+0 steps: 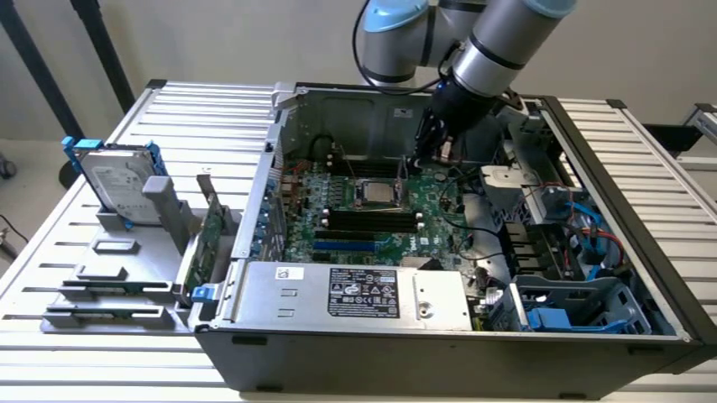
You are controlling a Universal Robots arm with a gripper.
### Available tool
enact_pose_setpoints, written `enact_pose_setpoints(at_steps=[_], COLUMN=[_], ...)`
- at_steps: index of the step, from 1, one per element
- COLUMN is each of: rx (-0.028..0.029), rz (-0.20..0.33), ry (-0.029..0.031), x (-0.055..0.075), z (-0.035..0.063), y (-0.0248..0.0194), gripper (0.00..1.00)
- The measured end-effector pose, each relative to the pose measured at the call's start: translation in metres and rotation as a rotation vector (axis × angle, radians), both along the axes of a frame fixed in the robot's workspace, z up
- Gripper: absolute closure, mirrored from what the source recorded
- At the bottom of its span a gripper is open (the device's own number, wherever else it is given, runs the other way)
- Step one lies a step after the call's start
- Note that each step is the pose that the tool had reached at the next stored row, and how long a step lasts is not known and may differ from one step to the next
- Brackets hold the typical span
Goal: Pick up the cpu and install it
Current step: 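Close the cpu cover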
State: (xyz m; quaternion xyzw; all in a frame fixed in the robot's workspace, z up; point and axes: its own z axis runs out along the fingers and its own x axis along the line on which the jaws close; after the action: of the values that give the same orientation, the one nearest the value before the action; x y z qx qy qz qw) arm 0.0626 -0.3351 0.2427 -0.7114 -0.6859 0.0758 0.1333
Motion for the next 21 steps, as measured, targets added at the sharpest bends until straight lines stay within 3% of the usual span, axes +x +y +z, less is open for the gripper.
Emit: enact_pose_setpoints(at_steps=[4, 13, 16, 21], rx=[0.0048, 0.0142, 0.0158, 0.0154], rz=[0.004, 0.01, 0.012, 0.013], ry=[0.014, 0.0519, 0.058, 0.0597], x=[-0.007, -0.025, -0.033, -0.051], z=[-0.0006, -0.0017, -0.003, -0.0097], y=[-0.0001, -0.0002, -0.0003, -0.0011], gripper=[0.89, 0.89, 0.89, 0.89])
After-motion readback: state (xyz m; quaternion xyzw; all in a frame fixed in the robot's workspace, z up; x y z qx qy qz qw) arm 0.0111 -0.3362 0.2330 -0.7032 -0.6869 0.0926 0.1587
